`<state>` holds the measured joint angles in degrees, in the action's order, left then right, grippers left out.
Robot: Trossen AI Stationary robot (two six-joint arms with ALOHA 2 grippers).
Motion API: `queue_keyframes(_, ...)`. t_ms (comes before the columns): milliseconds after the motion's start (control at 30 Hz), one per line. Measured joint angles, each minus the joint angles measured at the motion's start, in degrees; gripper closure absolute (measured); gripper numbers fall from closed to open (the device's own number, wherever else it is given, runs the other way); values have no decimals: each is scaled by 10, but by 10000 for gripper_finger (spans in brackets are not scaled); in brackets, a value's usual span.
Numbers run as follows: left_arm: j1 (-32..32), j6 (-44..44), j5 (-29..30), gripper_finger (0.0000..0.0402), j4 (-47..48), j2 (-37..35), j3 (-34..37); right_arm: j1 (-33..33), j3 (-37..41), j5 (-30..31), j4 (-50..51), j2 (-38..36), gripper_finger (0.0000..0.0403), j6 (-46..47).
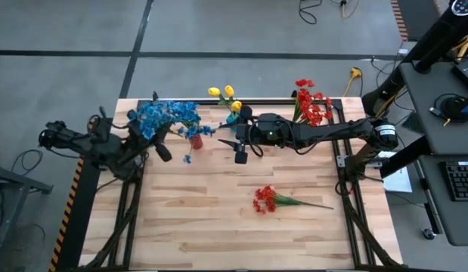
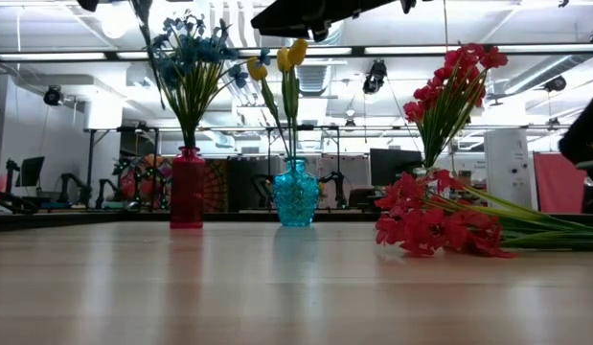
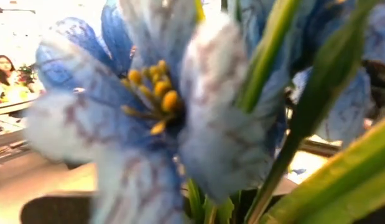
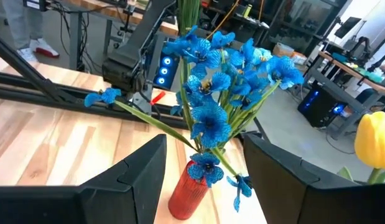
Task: Sort flowers into vase by color
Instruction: Put the blue flower into the red vase
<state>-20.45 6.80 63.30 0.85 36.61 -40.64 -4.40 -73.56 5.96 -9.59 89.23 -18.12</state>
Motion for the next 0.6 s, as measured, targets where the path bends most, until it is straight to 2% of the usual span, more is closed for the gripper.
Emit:
queue_keyframes(200,25,-1,-42,364,-3,19,10,0,0,-10,22,0,195,10)
queue_keyframes(367,30,11,-49,364,-2,37,11,0,11,-96,32,5,195,35)
queue_keyframes(500,33,29,-49,364,-9,47,11,0,24,-105,32,14,195,59)
queue_keyframes(600,33,54,-61,364,-49,52,11,-1,28,-104,35,20,195,80)
